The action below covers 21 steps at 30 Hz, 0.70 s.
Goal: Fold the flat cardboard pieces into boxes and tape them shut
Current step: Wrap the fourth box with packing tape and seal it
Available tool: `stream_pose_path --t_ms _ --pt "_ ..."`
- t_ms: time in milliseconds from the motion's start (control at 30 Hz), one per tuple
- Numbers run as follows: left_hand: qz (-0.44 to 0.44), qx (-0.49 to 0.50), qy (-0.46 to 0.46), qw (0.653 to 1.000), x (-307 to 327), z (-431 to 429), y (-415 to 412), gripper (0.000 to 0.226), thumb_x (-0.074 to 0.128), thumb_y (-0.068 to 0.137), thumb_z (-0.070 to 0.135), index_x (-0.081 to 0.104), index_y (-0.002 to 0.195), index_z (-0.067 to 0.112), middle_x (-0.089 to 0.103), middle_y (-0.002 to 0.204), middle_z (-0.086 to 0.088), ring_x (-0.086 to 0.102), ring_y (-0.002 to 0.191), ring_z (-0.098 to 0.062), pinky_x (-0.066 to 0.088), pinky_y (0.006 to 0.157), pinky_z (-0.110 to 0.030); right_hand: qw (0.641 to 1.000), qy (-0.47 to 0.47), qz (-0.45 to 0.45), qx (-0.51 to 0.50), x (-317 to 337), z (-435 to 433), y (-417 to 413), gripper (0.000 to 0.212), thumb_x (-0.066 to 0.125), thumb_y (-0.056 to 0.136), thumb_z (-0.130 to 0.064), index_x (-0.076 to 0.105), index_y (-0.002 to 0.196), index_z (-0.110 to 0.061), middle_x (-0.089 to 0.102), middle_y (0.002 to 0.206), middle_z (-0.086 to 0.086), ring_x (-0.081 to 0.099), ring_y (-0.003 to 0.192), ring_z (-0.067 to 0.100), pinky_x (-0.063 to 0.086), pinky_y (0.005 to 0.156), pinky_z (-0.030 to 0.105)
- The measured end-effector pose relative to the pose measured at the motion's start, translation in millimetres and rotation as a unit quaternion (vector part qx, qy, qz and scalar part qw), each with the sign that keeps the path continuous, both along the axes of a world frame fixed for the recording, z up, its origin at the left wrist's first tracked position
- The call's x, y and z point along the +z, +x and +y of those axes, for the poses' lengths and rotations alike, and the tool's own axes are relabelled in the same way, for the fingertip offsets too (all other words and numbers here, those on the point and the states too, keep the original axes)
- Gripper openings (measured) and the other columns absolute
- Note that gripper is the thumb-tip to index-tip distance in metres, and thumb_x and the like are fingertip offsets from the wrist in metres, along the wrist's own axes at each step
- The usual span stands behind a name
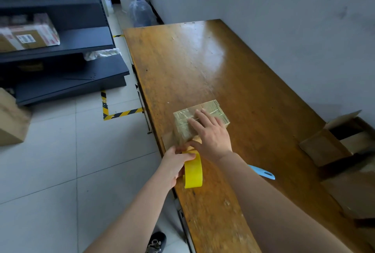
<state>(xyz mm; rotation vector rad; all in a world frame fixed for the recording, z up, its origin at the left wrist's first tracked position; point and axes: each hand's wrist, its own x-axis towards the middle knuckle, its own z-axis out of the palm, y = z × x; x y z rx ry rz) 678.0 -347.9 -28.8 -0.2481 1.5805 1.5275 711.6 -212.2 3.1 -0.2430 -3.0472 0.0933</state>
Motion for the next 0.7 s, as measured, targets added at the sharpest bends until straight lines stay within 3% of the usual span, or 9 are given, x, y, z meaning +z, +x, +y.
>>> stream_pose_path --t_ms 200,400,600,700 --pt "-0.004 -0.020 -0.001 1.000 -2 -2 -5 0.040 0.077 0.079 0.015 0.057 0.113 0.019 0.067 0.109 -0.007 0.064 0.100 -0.026 0.052 0.090 -0.046 0.999 0.017 0.009 -0.031 -10 -4 -10 0.067 0.076 0.072 -0.052 0.047 0.127 -0.027 0.045 0.140 0.002 0.039 0.131 0.027 0.030 0.108 0.043" --pt "-0.019 -0.055 0.007 0.998 -3 -4 -1 0.039 0.079 0.076 0.010 0.060 0.110 0.017 0.070 0.107 -0.009 0.066 0.100 -0.027 0.053 0.092 -0.047 0.996 0.005 0.029 -0.086 -17 -14 -21 0.058 0.074 0.073 -0.052 0.052 0.120 -0.025 0.046 0.135 0.003 0.040 0.124 0.029 0.031 0.102 0.043" --pt "-0.020 -0.058 0.015 0.998 -1 -8 -5 0.038 0.076 0.080 0.010 0.058 0.113 0.016 0.068 0.108 -0.010 0.065 0.100 -0.028 0.054 0.090 -0.047 0.995 0.007 0.042 -0.095 -17 -13 -20 0.064 0.069 0.069 -0.067 0.053 0.114 -0.024 0.049 0.126 0.003 0.044 0.115 0.029 0.036 0.096 0.043" --pt "-0.010 -0.075 0.018 0.997 0 -14 -5 0.034 0.076 0.079 0.008 0.061 0.109 0.016 0.070 0.100 -0.006 0.066 0.093 -0.024 0.055 0.076 -0.039 0.989 0.038 0.036 -0.139 -13 -26 -27 0.060 0.064 0.072 -0.069 0.051 0.109 -0.023 0.052 0.116 0.005 0.045 0.105 0.029 0.037 0.088 0.042"
